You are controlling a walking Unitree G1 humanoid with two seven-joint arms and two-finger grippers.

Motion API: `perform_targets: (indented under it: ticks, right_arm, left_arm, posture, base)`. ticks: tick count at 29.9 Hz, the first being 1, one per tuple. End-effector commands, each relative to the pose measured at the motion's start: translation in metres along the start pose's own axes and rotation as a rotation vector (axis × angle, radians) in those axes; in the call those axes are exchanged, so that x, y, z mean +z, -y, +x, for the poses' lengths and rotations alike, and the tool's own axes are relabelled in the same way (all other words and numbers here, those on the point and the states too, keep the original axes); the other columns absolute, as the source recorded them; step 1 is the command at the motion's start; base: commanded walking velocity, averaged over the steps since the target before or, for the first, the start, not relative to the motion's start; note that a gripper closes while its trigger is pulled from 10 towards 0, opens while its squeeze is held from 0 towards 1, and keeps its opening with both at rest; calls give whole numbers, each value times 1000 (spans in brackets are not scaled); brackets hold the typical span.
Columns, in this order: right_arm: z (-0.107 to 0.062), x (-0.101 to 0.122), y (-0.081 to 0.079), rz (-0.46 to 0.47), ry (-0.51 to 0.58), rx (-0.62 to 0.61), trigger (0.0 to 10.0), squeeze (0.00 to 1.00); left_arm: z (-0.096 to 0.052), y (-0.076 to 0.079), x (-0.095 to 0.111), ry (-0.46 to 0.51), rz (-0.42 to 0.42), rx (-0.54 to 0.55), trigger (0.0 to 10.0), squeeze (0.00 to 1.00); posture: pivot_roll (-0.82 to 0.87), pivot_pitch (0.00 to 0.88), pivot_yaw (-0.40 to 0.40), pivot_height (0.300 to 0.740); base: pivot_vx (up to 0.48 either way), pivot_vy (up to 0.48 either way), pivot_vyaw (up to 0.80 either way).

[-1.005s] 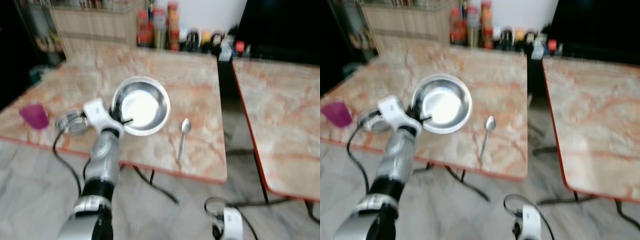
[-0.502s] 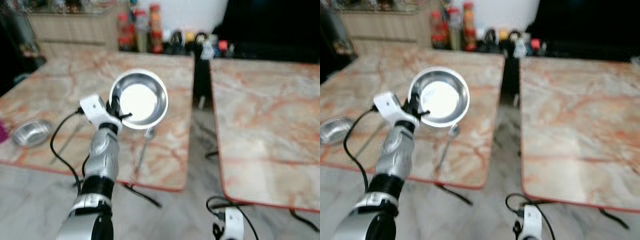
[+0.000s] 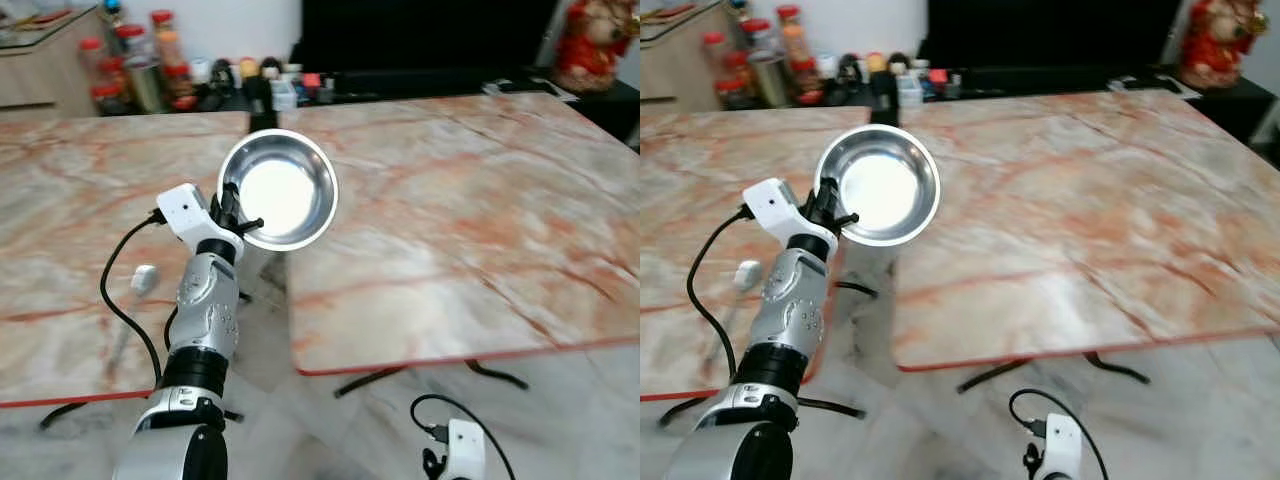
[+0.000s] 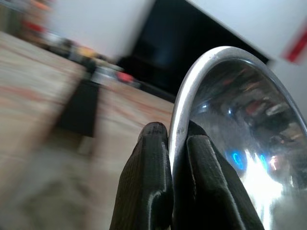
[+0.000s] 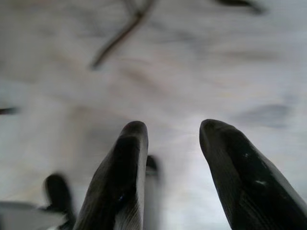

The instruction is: Setting the table

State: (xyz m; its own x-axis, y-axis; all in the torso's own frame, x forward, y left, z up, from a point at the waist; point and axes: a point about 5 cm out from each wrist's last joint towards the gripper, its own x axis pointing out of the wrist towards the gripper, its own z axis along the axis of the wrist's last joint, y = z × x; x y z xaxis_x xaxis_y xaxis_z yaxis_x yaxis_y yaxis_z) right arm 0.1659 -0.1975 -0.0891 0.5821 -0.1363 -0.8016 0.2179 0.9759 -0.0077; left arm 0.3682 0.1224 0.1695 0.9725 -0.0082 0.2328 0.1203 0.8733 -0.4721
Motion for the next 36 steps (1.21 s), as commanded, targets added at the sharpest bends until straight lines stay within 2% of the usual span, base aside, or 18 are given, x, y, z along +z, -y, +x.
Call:
perform_targets:
  ticks: [1, 10, 16, 36]
  right_arm:
    - [1, 4, -6, 13, 18, 13, 10000, 0]
    - [1, 7, -4, -7, 29, 8, 10000, 0]
    - [1, 6, -3, -9, 36, 10, 10000, 0]
    - [1, 6, -3, 13, 20, 5, 10000, 0]
  left_arm:
    - [5, -6, 17, 57, 19, 9, 10000, 0]
    - [5, -6, 14, 45, 23, 12, 10000, 0]
    - [5, -6, 13, 41, 22, 10, 10000, 0]
    - [4, -4, 12, 37, 12, -3, 10000, 0]
  posture:
    - [43, 0, -16, 736]
    - [33, 0, -15, 736]
    - [32, 0, -17, 736]
    - [33, 0, -20, 736]
  base:
    - [0, -356, 0]
    - [215, -315, 0]
    - [342, -292, 759]
    - [345, -291, 0]
